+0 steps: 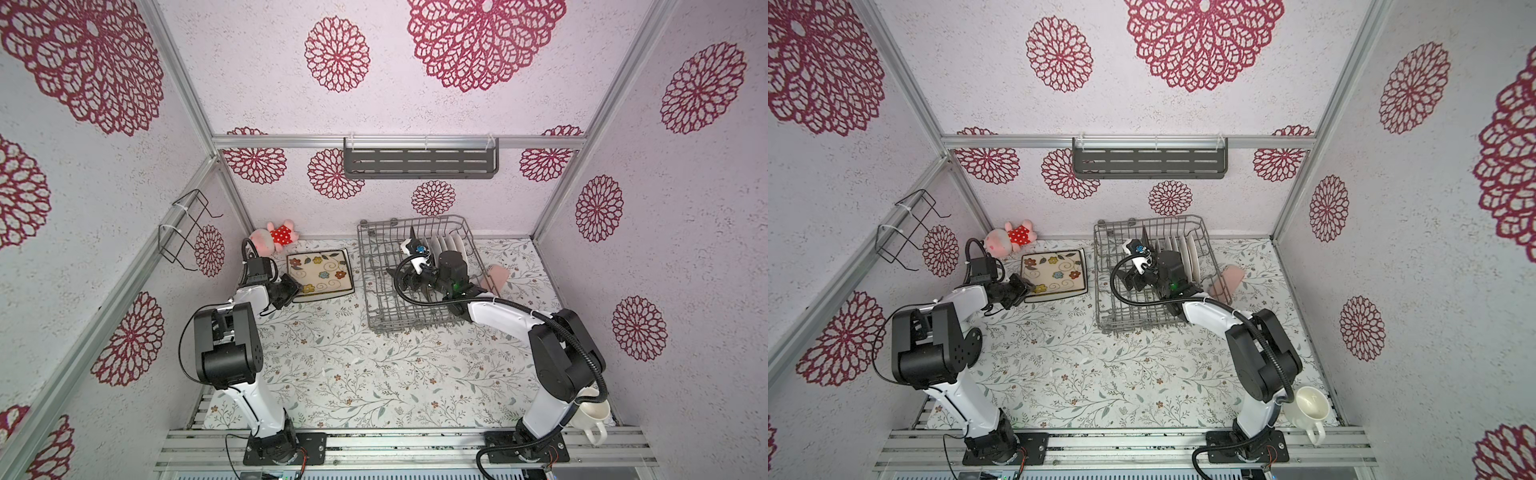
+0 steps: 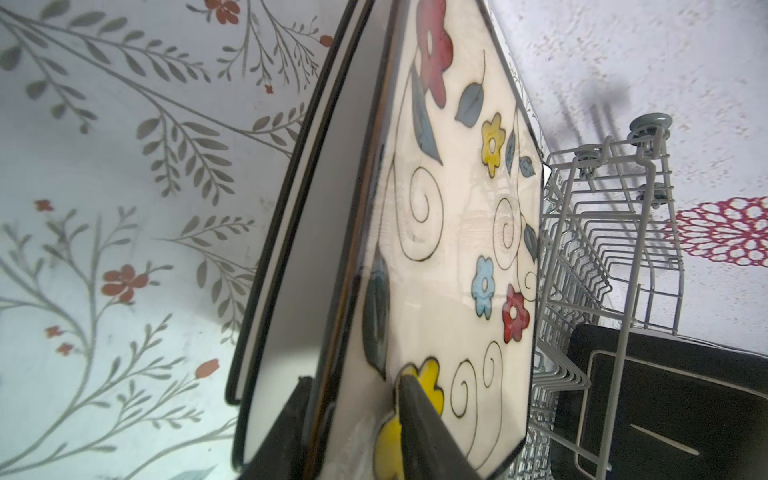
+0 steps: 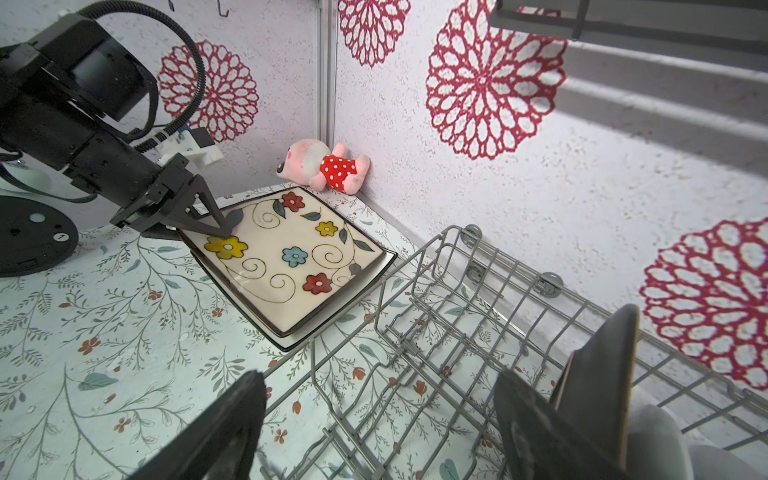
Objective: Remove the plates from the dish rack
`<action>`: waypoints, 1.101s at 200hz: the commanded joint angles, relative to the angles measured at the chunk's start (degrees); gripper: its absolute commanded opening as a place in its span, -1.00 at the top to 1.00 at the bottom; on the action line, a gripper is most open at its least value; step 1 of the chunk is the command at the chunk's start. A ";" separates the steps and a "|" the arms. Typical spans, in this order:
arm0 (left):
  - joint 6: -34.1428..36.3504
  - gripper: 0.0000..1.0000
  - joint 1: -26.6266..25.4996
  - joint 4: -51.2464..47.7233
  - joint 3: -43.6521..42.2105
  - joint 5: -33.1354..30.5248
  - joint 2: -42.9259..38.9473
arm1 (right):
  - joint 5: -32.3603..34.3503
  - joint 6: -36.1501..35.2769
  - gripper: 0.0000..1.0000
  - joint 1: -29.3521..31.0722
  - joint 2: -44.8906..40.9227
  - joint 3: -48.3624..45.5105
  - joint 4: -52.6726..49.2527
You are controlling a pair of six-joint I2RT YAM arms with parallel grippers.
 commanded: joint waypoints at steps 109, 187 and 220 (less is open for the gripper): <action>3.97 0.28 -2.05 -3.68 3.31 -2.85 1.02 | -0.53 0.38 -0.78 -0.48 -3.43 -0.04 2.71; 5.20 0.27 -2.88 -6.07 4.47 -4.42 1.85 | -0.35 0.22 -0.78 -0.49 -3.93 -0.43 2.73; 5.79 0.27 -2.86 -7.16 4.49 -5.44 2.11 | -0.42 0.24 -0.78 -0.50 -3.93 -0.44 2.77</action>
